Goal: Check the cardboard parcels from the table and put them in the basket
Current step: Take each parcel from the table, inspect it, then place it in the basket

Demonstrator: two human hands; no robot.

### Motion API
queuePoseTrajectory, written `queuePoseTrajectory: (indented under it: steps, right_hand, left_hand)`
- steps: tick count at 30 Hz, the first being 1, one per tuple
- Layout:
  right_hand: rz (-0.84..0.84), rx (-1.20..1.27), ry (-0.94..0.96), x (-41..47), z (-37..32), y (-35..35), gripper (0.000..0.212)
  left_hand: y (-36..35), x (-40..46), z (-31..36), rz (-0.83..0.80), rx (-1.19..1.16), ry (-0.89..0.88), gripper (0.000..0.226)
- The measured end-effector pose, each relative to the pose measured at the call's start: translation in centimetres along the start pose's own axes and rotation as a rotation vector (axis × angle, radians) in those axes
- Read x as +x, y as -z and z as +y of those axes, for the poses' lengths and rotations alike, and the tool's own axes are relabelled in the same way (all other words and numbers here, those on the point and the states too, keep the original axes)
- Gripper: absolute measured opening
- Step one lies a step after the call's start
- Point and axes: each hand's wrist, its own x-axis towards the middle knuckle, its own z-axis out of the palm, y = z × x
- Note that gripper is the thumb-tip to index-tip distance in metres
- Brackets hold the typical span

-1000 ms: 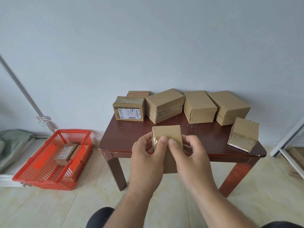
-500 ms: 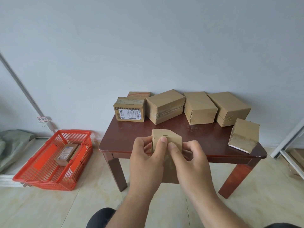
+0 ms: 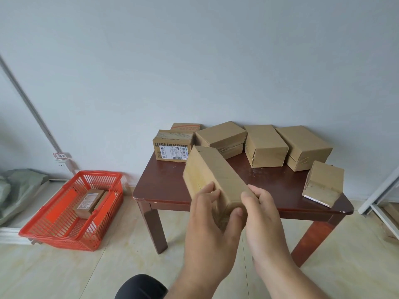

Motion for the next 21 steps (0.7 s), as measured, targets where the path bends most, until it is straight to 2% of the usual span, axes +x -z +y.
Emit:
queuePoseTrajectory:
  steps: [3,5,8,11,15,16,18,20,21]
  right_hand:
    - [-0.068,-0.203,0.222,-0.5,0.9,-0.1,0.023]
    - [-0.083,-0.427,0.462,-1.2,1.7,-0.4,0.03]
    - [-0.15,-0.661,0.743,-2.1,2.8,-1.0,0.051]
    - [-0.229,-0.764,0.892,-2.7,2.7,-1.6,0.05]
    - [-0.346,-0.595,0.854,-3.9,1.7,-1.8,0.041]
    - [-0.317,-0.557,0.86,-4.2,1.5,-1.9,0.038]
    - [-0.174,-0.51,0.819,-4.5,1.1,-2.1,0.035]
    - [-0.117,-0.434,0.611,-4.6,0.3,-2.7,0.039]
    - [-0.177,-0.387,0.467,-4.5,0.1,-3.4,0.042]
  left_hand:
    - [1.1,0.6,1.0,-0.022,-0.418,0.24,0.048]
    - [2.1,1.6,0.6,0.021,-0.524,0.338,0.055]
    - [3.4,2.3,0.0,-0.006,-0.63,0.448,0.073]
    - [4.8,2.0,-0.5,-0.039,-0.718,0.488,0.07]
    - [6.6,1.0,-0.8,0.058,-0.773,0.502,0.045]
    - [7.1,0.7,-0.7,0.089,-0.801,0.503,0.04]
    - [7.8,0.2,-0.8,0.131,-0.834,0.499,0.048]
    - [8.5,0.1,-1.0,0.17,-0.85,0.483,0.059]
    - [8.9,0.1,-1.2,0.196,-0.845,0.468,0.059]
